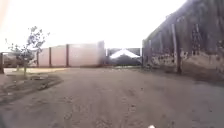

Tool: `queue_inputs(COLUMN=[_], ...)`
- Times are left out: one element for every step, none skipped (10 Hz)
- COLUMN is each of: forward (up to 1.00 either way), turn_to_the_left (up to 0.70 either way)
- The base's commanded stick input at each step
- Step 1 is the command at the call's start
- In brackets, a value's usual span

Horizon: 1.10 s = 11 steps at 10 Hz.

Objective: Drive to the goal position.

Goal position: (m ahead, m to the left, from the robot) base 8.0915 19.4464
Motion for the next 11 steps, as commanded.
queue_inputs(forward=[1.00, 1.00, 1.00, 1.00, 1.00, 1.00, 1.00, 1.00, 1.00, 1.00, 1.00], turn_to_the_left=[0.00, 0.00, 0.00, 0.00, 0.07, 0.25, 0.27, 0.22, 0.05, 0.00, 0.00])
